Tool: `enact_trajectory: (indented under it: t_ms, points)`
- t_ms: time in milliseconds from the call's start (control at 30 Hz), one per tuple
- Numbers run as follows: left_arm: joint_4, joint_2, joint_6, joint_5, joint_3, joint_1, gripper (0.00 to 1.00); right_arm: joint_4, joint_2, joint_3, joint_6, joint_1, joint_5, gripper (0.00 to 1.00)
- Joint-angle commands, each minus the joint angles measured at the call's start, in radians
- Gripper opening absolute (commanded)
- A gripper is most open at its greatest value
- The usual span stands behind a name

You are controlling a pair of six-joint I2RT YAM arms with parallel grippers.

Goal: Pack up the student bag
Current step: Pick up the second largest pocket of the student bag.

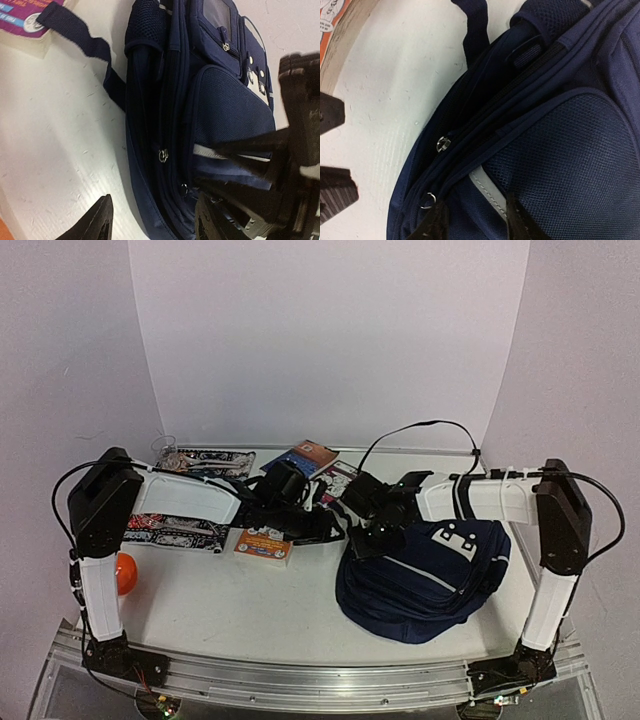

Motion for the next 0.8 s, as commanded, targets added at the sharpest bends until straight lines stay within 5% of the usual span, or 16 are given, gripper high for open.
enact_trajectory:
  t_ms: [0, 767]
  points:
    - [0.02, 0.056, -0.001, 0.053, 0.085, 0.0, 0.54, -0.065, -0.095, -0.088, 0.002, -0.011, 0.009, 0.3]
    - [0.011, 0.313, -0.191, 0.154, 0.309, -0.025, 0.36, 0.089, -0.193, -0.199, 0.015, -0.037, -0.081, 0.25]
